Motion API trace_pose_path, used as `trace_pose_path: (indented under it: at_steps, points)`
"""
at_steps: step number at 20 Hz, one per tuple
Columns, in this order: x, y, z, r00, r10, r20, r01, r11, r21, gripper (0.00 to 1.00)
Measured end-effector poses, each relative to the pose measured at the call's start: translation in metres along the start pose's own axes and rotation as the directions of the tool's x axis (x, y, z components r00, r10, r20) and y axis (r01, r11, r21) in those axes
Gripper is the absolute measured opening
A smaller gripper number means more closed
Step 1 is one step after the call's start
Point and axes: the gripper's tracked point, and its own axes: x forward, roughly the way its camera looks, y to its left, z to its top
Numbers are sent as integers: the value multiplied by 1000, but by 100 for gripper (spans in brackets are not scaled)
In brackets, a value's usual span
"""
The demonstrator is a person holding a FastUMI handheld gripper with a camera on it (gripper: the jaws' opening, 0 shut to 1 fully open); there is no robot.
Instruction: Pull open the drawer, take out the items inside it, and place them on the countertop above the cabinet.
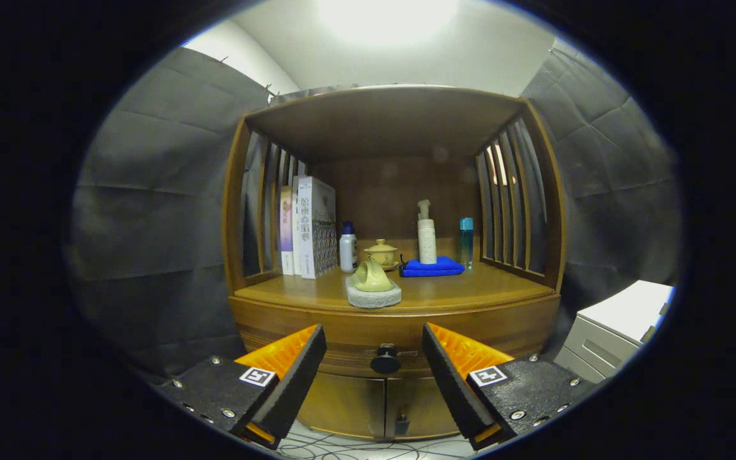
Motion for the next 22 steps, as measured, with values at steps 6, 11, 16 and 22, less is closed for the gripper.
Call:
trace_pose_path:
  at_steps: [6,11,16,22]
  points:
    - [-63,-3,23,1000,-15,15,15,1000,-2,95]
    - [-89,-7,26,999,-23,37,23,1000,8,95]
    - [-116,-4,37,999,-12,52,11,1000,6,94]
    - [-126,9,46,996,21,82,-18,999,-42,94]
